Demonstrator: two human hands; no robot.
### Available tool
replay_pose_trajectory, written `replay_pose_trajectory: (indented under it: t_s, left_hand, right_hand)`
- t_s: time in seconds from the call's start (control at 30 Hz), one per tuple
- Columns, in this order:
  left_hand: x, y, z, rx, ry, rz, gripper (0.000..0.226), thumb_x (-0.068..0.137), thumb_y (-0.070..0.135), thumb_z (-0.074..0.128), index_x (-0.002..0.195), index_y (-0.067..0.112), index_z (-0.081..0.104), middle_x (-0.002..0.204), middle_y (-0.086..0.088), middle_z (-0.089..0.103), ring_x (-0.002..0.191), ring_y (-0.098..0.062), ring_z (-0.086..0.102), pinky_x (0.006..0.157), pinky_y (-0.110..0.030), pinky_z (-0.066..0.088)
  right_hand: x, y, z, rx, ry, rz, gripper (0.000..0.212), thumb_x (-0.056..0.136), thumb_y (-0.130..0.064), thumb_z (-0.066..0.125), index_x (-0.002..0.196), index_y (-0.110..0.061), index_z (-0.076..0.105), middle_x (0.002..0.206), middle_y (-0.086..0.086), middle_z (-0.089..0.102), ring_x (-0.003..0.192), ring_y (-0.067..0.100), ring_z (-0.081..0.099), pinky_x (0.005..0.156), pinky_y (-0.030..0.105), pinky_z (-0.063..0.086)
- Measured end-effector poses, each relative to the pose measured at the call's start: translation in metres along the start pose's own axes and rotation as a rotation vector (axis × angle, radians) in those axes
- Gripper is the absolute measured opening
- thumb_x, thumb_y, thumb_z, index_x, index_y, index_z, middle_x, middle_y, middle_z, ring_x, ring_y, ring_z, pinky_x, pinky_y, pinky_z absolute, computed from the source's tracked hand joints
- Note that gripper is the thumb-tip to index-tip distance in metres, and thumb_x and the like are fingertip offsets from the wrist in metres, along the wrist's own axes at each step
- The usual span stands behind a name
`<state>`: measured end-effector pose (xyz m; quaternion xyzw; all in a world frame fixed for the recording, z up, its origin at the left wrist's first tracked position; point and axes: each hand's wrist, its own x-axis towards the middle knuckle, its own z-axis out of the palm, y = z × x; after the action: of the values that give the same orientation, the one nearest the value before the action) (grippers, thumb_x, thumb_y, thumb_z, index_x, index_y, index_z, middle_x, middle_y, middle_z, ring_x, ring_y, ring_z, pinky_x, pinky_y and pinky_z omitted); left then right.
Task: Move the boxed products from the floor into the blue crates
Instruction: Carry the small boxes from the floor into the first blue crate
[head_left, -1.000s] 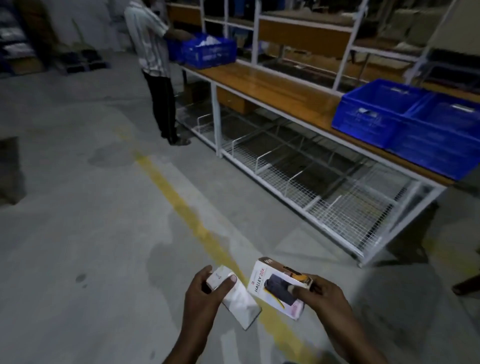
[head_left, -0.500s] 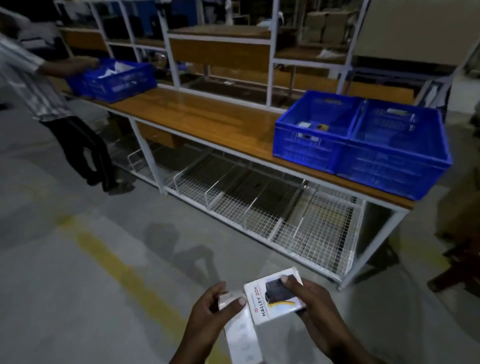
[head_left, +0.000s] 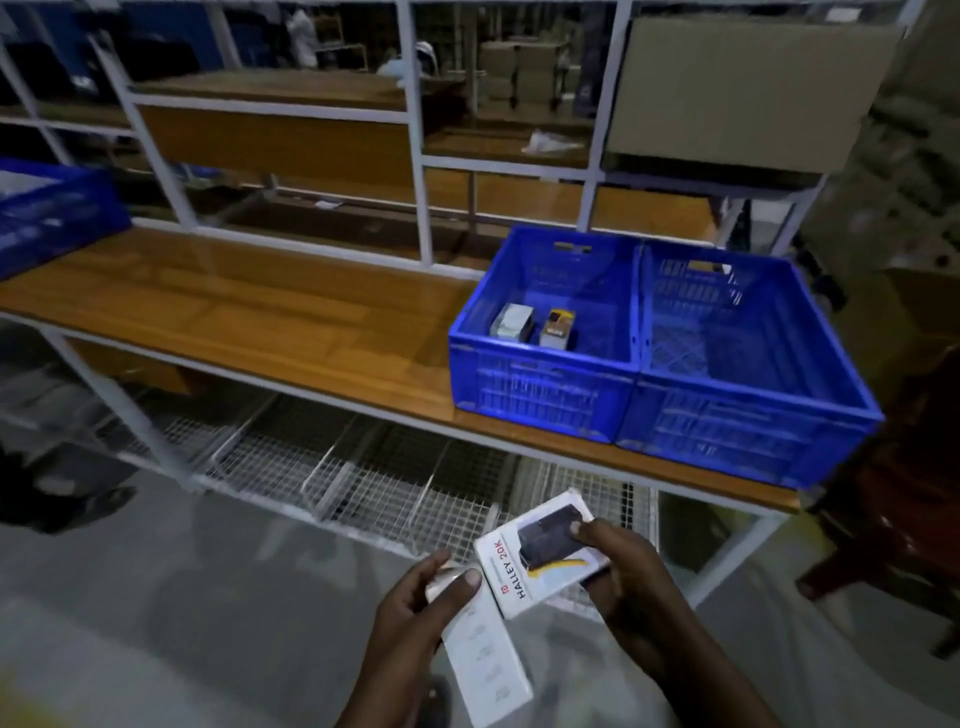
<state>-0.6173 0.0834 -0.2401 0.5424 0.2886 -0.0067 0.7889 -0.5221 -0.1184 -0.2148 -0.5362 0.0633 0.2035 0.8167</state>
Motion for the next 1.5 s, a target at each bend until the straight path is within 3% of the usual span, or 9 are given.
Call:
replay_pose_trajectory:
  t_s: [0.17,0.33,0.47,0.6,0.73,1.0,1.13,1.27,1.5]
  left_hand:
    - [0.102,0.073,0.025,0.019,-0.076,0.038,0.080,0.047,0.039,0.094,0.120,0.014,0.070,0.109,-0.007,0.079,0.100,-0.025,0.075,0.087,-0.038,0.056]
    - [0.186,0.153,0.063,0.027,-0.131,0.105,0.058,0.061,0.024,0.092,0.114,0.011,0.072,0.104,-0.011,0.080,0.090,-0.022,0.073,0.084,-0.039,0.055]
    - [0.243,0.201,0.095,0.050,-0.197,0.134,0.062,0.063,0.026,0.093,0.119,0.015,0.069,0.101,-0.005,0.080,0.084,-0.014,0.074,0.067,-0.032,0.057]
    - [0.284,0.235,0.122,0.060,-0.183,0.170,0.067,0.063,0.031,0.088,0.125,0.017,0.066,0.107,-0.003,0.080,0.094,-0.016,0.075,0.076,-0.033,0.058]
    - [0.321,0.252,0.138,0.067,-0.112,0.211,0.068,0.066,0.038,0.087,0.128,0.021,0.065,0.111,0.001,0.079,0.102,-0.016,0.074,0.086,-0.038,0.059]
    - [0.374,0.254,0.167,0.106,0.082,0.214,0.093,0.051,0.060,0.092,0.133,0.028,0.063,0.117,0.000,0.076,0.106,-0.017,0.073,0.081,-0.037,0.057]
    - [0.394,0.241,0.188,0.120,0.144,0.168,0.095,0.049,0.056,0.094,0.131,0.018,0.064,0.115,-0.003,0.077,0.107,-0.022,0.074,0.085,-0.041,0.059]
    - [0.404,0.226,0.214,0.228,0.142,0.120,0.078,0.060,0.046,0.097,0.125,0.016,0.066,0.113,-0.001,0.077,0.102,-0.014,0.074,0.081,-0.031,0.058]
    - [0.413,0.202,0.252,0.542,0.092,0.069,0.075,0.048,0.074,0.087,0.101,0.023,0.077,0.092,0.007,0.080,0.087,-0.009,0.076,0.083,-0.042,0.063]
  right_hand:
    - [0.093,-0.045,0.037,0.204,0.062,-0.007,0.027,0.093,-0.013,0.061,0.112,-0.001,0.076,0.123,0.026,0.070,0.110,0.034,0.069,0.103,0.048,0.050]
    - [0.175,-0.093,0.073,0.346,0.156,-0.052,0.023,0.099,-0.014,0.055,0.114,-0.006,0.070,0.096,0.015,0.077,0.071,0.021,0.076,0.054,0.028,0.060]
    - [0.233,-0.140,0.069,0.382,0.211,-0.086,0.018,0.096,-0.010,0.054,0.093,-0.005,0.072,0.077,0.012,0.076,0.057,0.017,0.072,0.046,0.024,0.056]
    - [0.299,-0.182,0.038,0.073,0.296,-0.042,0.028,0.083,-0.024,0.075,0.102,-0.004,0.074,0.082,0.016,0.065,0.054,0.025,0.053,0.048,0.030,0.041]
    - [0.372,-0.185,0.011,-0.478,0.429,0.056,0.032,0.074,-0.030,0.088,0.068,-0.011,0.063,0.062,0.006,0.055,0.053,0.017,0.049,0.052,0.030,0.035]
    - [0.444,-0.134,0.027,-0.803,0.042,0.267,0.046,0.059,-0.043,0.092,0.074,-0.005,0.072,0.074,0.012,0.073,0.065,0.019,0.066,0.055,0.034,0.049]
    - [0.463,-0.147,0.008,-0.827,0.002,0.150,0.048,0.073,-0.044,0.086,0.050,-0.019,0.051,0.056,0.002,0.049,0.054,0.014,0.044,0.059,0.036,0.033]
    - [0.443,-0.185,0.005,-0.429,-0.120,0.236,0.037,0.080,-0.046,0.084,0.087,-0.010,0.074,0.095,0.011,0.077,0.090,0.026,0.072,0.083,0.039,0.054]
    - [0.404,-0.201,-0.014,-0.699,-0.283,0.077,0.031,0.086,-0.027,0.082,0.115,-0.020,0.076,0.107,-0.002,0.080,0.101,0.015,0.076,0.092,0.040,0.060]
